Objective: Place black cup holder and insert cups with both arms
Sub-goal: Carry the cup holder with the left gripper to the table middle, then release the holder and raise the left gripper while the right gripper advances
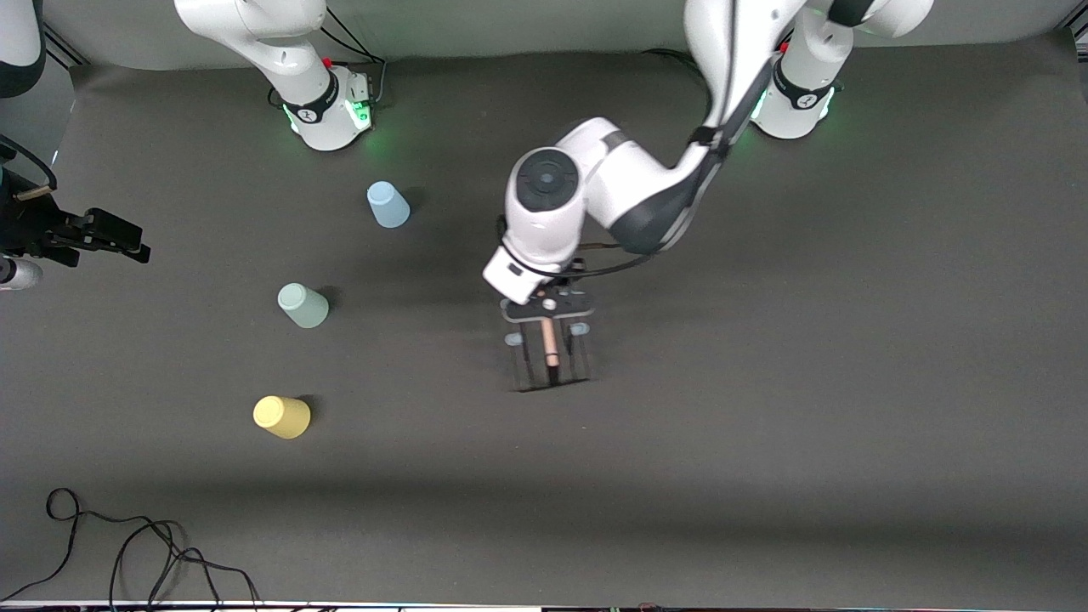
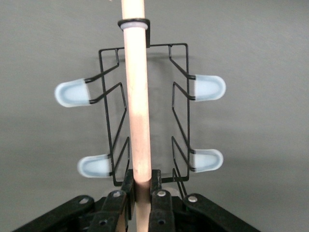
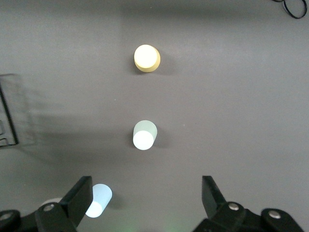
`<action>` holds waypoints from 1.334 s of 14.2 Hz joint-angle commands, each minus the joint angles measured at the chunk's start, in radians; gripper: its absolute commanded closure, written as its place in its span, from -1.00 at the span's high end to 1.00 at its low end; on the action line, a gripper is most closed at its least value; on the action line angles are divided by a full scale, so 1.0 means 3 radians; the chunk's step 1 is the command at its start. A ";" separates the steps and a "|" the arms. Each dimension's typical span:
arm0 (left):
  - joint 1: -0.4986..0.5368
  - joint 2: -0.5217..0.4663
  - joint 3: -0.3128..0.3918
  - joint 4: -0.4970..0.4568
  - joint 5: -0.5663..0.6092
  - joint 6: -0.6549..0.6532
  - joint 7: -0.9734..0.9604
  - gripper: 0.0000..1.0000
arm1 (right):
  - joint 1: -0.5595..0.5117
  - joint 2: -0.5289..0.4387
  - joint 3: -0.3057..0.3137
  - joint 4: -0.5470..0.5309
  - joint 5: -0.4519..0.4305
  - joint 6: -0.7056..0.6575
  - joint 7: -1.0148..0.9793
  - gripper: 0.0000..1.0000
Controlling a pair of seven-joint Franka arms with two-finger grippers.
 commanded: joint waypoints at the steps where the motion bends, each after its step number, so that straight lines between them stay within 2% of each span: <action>1: -0.0141 0.0091 0.0064 0.0234 0.0018 -0.0007 -0.0074 -1.00 | -0.0028 -0.0009 0.0023 0.0009 0.0025 0.0028 0.0051 1.00; 4: -0.0294 0.0117 0.0070 0.0265 0.0044 -0.0012 -0.0064 -1.00 | -0.0028 -0.0009 0.0018 0.0004 0.0025 0.0028 0.0051 1.00; 5: -0.0315 0.0117 0.0070 0.0265 0.0090 -0.0012 -0.0054 -0.74 | -0.0028 -0.0009 0.0018 -0.0001 0.0025 0.0028 0.0051 1.00; 6: -0.0320 0.0117 0.0070 0.0260 0.0146 -0.0012 -0.0054 0.98 | -0.0028 -0.0009 0.0018 -0.0001 0.0025 0.0028 0.0051 1.00; 9: -0.0330 0.0107 0.0070 0.0265 0.0167 -0.0017 -0.0054 1.00 | -0.0008 -0.0014 0.0033 -0.0012 0.0025 0.0023 0.0051 1.00; 11: -0.0279 0.0020 0.0085 0.0265 0.0167 -0.0159 -0.0039 1.00 | 0.0013 -0.0095 0.0033 -0.0143 0.0025 0.0028 0.0051 1.00; 12: -0.0163 -0.0066 0.0080 0.0270 0.0162 -0.0332 -0.0008 1.00 | 0.0043 -0.0187 0.0043 -0.0281 0.0020 0.0068 0.0056 1.00; 16: 0.0384 -0.0603 0.0064 0.0265 0.0009 -0.1216 0.0527 1.00 | 0.0294 -0.0831 0.0038 -0.1283 0.0005 0.0539 0.0189 1.00; 19: 0.0844 -0.0992 0.0075 0.0260 0.0003 -0.1891 0.1201 0.99 | 0.0294 -0.0986 0.0038 -0.1576 -0.0036 0.0580 0.0179 1.00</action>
